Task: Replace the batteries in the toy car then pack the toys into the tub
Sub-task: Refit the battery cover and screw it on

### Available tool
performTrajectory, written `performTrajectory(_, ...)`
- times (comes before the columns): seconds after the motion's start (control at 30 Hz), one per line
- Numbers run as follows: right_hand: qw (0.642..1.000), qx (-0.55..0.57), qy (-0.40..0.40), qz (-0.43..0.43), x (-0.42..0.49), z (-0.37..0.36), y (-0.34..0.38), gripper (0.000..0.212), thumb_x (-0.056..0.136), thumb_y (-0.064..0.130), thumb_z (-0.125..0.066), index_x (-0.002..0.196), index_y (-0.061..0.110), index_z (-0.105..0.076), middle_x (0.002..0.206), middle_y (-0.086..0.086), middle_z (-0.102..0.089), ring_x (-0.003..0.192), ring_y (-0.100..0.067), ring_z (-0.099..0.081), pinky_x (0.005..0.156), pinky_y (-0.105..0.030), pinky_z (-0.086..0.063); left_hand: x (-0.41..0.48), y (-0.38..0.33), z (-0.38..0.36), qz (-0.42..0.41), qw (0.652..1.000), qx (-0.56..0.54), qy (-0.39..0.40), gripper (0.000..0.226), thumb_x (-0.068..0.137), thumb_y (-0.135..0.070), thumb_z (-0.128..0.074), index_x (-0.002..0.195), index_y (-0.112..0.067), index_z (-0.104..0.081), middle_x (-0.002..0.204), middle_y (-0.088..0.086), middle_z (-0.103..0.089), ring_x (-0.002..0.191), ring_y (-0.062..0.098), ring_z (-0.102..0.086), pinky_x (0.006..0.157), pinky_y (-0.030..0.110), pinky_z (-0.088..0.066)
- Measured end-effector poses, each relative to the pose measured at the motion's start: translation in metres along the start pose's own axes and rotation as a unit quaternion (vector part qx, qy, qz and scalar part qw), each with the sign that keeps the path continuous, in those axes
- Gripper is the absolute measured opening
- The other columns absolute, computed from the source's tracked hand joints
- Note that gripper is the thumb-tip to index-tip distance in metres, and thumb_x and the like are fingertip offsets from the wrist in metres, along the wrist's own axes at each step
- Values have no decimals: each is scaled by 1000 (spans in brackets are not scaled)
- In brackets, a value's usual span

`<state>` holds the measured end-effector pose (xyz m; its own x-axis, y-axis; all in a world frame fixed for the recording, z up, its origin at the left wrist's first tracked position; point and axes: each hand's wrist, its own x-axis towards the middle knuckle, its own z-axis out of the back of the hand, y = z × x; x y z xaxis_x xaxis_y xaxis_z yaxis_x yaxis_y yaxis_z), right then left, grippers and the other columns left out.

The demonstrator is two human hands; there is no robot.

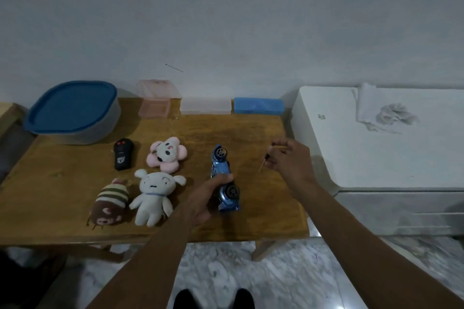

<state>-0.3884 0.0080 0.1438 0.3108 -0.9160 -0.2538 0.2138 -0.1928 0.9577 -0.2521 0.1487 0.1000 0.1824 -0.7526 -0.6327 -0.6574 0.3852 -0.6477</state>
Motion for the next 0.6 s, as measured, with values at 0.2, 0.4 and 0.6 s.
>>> performTrajectory(0.2, 1000, -10, 16, -6, 8, 5, -6, 23, 88, 8, -66, 110, 6, -63, 99, -15, -68, 76, -23, -72, 69, -33, -60, 19, 2, -15, -40, 946, 229, -224, 56, 52, -36, -86, 101, -17, -65, 98, 7, -71, 89, 25, -68, 84, 43, -58)
performTrajectory(0.4, 999, -5, 32, -14, 12, 7, -12, 23, 88, 7, -66, 111, 5, -63, 97, -15, -68, 75, -22, -72, 66, -31, -60, 36, 17, -35, -55, 788, 495, -363, 94, 61, -50, -84, 135, -12, -39, 126, 7, -54, 116, 25, -55, 97, 36, -47)
performTrajectory(0.6, 999, -21, 38, -12, 15, 15, -20, 24, 89, 9, -65, 113, 7, -63, 97, -12, -69, 78, -21, -72, 67, -29, -60, 56, 35, -38, 18, 704, 609, -364, 105, 67, -59, -73, 143, -7, -22, 137, 17, -41, 123, 32, -46, 98, 41, -43)
